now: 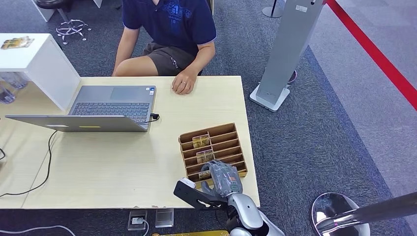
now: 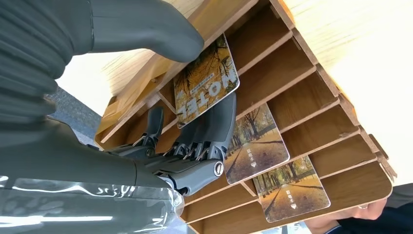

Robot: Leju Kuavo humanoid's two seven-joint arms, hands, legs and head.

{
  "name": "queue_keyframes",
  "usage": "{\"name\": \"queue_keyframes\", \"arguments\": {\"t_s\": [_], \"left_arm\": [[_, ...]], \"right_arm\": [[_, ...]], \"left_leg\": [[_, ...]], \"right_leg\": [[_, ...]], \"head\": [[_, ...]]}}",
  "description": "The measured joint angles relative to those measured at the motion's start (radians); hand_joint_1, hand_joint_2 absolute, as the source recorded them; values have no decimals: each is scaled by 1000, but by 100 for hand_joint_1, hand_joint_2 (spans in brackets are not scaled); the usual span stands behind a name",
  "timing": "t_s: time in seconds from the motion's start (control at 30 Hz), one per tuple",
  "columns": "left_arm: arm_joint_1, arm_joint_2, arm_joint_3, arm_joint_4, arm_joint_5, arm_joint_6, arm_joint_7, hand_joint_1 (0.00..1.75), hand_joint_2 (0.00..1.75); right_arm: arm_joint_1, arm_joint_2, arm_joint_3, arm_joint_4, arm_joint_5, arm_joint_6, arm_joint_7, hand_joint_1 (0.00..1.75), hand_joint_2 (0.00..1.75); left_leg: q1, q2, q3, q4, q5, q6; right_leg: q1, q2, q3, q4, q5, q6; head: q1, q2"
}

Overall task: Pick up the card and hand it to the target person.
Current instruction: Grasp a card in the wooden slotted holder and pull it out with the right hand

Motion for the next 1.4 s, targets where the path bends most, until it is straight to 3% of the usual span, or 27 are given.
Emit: {"name": "queue_keyframes", "arguments": {"t_s": [0.13,0.27,0.47,0.63,0.77,1.17,1.4], "left_arm": [[0,0,0,0,0,0,-1,0,0],[0,0,0,0,0,0,-1,0,0],[0,0,0,0,0,0,0,0,0],[0,0,0,0,-13,-8,-1,0,0],[0,1,0,0,-30,-31,1,0,0],[0,4,-1,0,-28,-19,-6,0,0],[0,6,-1,0,-28,-29,-7,0,0]], "right_arm": [[0,-1,0,0,1,-2,-1,110,175],[0,-1,0,0,0,-3,-1,142,175],[1,-1,0,-1,-1,-7,-1,173,175],[2,-2,-2,-4,-2,-17,12,164,175],[10,-8,-7,-17,-2,-21,35,143,175],[23,-14,-17,-37,7,-37,4,143,175],[-29,-27,-17,-112,-22,-51,-32,143,175]], "left_leg": [[0,0,0,0,0,0],[0,0,0,0,0,0],[0,0,0,0,0,0],[0,0,0,0,0,0],[0,0,1,0,0,0],[0,0,0,0,0,0],[0,0,0,0,0,0]], "right_leg": [[0,0,0,0,0,0],[0,0,0,0,0,0],[0,0,0,0,0,0],[0,0,0,0,0,0],[0,0,0,0,0,0],[0,0,0,0,0,0],[0,0,0,0,0,0]], "head": [[0,0],[-1,0],[0,0],[0,0],[0,0],[0,0],[0,0]]}}
